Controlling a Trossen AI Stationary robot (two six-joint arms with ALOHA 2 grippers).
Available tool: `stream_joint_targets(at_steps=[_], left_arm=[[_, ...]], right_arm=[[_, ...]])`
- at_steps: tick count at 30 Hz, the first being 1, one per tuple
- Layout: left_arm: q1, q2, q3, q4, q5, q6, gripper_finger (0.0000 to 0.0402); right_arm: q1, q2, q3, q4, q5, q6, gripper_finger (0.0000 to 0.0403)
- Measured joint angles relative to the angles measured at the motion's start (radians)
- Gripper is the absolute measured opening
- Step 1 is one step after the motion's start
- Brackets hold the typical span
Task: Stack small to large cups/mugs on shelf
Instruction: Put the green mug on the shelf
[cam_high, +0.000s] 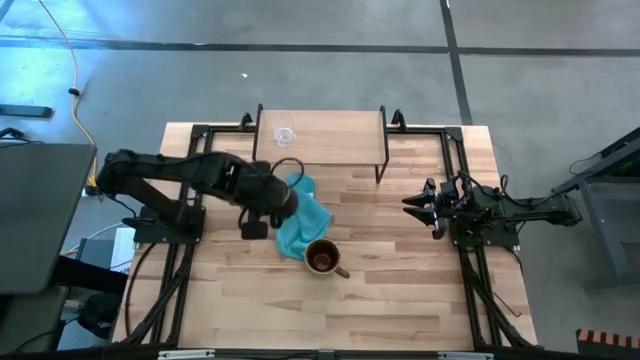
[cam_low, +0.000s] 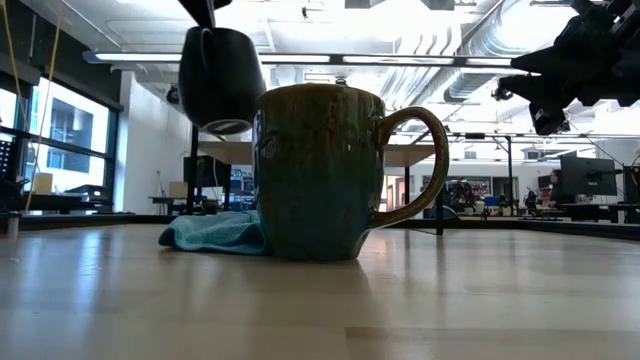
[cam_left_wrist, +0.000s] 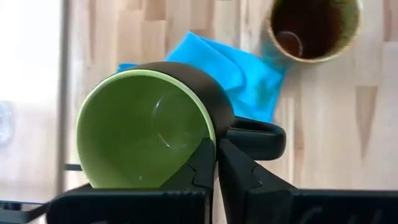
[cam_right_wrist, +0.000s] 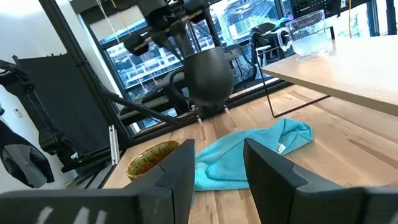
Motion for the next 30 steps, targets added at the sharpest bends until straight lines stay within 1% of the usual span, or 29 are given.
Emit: stream_joint_targets(at_steps=[10,15,19,21,22,24,27,30], left_arm=[[0.100,0.017,0.042,0.010,0.000,0.120,0.0000],[0.116,0.077,0.108,0.000,0.006,0.180,0.0002],[0.115,0.127,0.140,-0.037,0.057,0.195,0.0002],[0.115,0.144,0.100,-0.061,0.073,0.185,0.0002],[0.116,0.145,0.060,-0.056,0.071,0.183,0.0002],[0.130,0.145,-0.033,0.014,0.084,0.180,0.0001],[0.150,0.137,-0.148,0.146,0.176,0.144,0.0001],[0.143,0.137,-0.201,0.209,0.208,0.138,0.0001]], right_arm=[[0.000,0.000,0.000,0.000,0.000,0.008,0.0128],[0.000,0.000,0.000,0.000,0.018,0.009,0.0128],[0.000,0.000,0.000,-0.002,0.018,0.013,0.0128],[0.000,0.000,0.000,-0.004,0.017,0.015,0.0128],[0.000,0.000,0.000,-0.007,0.017,0.014,0.0128],[0.000,0.000,0.000,-0.014,0.016,0.023,0.0128],[0.000,0.000,0.000,-0.016,-0.008,0.069,0.0128],[0.000,0.000,0.000,-0.026,-0.028,0.102,0.0128]])
